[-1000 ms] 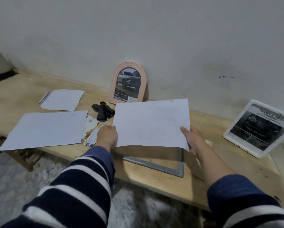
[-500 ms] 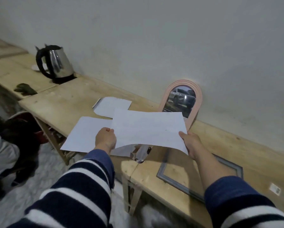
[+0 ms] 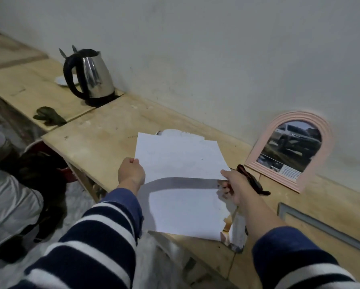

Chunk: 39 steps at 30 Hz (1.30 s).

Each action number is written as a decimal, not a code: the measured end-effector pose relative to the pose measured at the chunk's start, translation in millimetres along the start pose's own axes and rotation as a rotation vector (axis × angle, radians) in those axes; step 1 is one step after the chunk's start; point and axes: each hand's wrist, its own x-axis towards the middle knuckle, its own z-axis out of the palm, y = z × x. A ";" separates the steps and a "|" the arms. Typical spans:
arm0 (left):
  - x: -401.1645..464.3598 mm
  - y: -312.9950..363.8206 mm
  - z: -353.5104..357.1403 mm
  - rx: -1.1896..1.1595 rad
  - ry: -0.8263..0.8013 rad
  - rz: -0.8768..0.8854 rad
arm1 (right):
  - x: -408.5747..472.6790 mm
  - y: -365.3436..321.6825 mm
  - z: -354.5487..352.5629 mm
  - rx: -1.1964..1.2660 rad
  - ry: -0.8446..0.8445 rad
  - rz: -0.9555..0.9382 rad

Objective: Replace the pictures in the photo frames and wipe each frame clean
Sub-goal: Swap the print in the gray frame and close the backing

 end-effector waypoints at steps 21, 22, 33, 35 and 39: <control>48.2 -5.8 -11.9 0.450 -0.195 0.089 | 38.0 -8.9 87.6 0.242 0.014 -0.082; 43.2 -7.0 -12.3 0.525 -0.193 0.095 | 33.5 -6.1 84.5 0.071 0.072 -0.138; -1.7 -27.7 -22.7 0.765 -0.191 0.025 | -0.7 53.4 36.7 -1.118 0.304 -0.208; -7.6 -28.1 -21.8 0.721 -0.205 0.013 | -1.4 56.6 39.7 -1.062 0.307 -0.226; -16.6 -30.6 -24.0 0.655 -0.212 -0.002 | -1.7 59.6 49.5 -0.951 0.306 -0.241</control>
